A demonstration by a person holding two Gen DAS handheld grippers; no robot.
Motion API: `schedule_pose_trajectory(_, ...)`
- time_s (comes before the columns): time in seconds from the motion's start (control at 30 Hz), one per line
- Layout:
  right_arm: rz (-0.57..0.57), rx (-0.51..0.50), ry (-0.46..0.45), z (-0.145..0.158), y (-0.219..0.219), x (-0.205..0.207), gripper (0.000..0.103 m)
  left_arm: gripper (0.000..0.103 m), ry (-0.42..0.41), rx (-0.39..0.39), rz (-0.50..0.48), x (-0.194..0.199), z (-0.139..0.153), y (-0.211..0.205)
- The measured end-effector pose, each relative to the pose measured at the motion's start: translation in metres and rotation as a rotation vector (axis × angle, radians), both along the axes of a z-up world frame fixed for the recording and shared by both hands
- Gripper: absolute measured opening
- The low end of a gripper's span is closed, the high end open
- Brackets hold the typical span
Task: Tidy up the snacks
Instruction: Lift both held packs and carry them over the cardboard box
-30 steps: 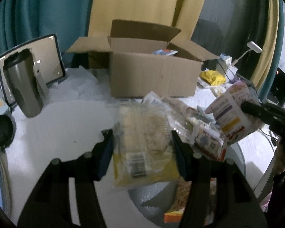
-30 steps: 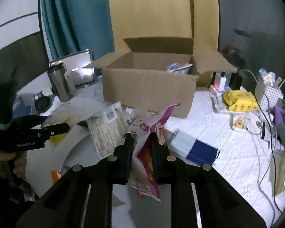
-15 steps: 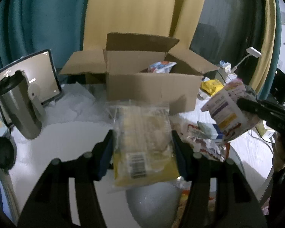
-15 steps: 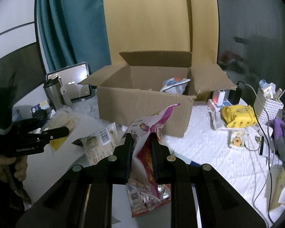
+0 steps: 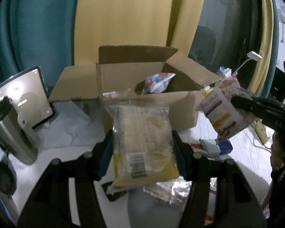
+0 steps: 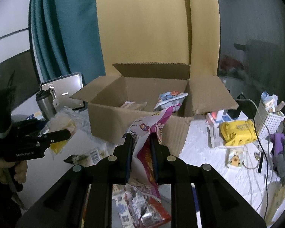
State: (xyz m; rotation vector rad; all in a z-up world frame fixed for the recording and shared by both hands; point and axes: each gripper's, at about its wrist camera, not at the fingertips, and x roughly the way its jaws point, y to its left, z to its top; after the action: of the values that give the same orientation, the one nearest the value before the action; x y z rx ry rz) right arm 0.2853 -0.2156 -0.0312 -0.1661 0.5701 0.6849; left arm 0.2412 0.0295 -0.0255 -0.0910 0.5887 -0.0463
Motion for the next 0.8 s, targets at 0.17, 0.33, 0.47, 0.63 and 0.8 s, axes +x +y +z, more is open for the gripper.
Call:
schedule_pose_trajectory(0.17, -0.004, 0.006, -0.007, 0.004, 0.003, 0.014, 0.019, 0.058, -0.017, 0.007, -0.012, 0.018, 0.007, 0.001)
schedule_pose_trajectory(0.33, -0.014, 0.012, -0.014, 0.007, 0.005, 0.030, 0.019, 0.058, -0.032, 0.012, -0.021, 0.036, 0.012, 0.004)
schedule_pose_trajectory(0.47, -0.026, 0.013, -0.022, 0.009, 0.005, 0.042, 0.019, 0.058, -0.044, 0.021, -0.027, 0.052, 0.017, 0.006)
schedule_pose_trajectory(0.63, -0.044, 0.016, -0.037, 0.014, 0.005, 0.057, 0.019, 0.058, -0.054, 0.028, -0.029, 0.073, 0.019, 0.010)
schedule_pose_trajectory(0.8, -0.062, 0.017, -0.054, 0.018, 0.006, 0.073, 0.019, 0.059, -0.054, 0.027, -0.021, 0.094, 0.020, 0.017)
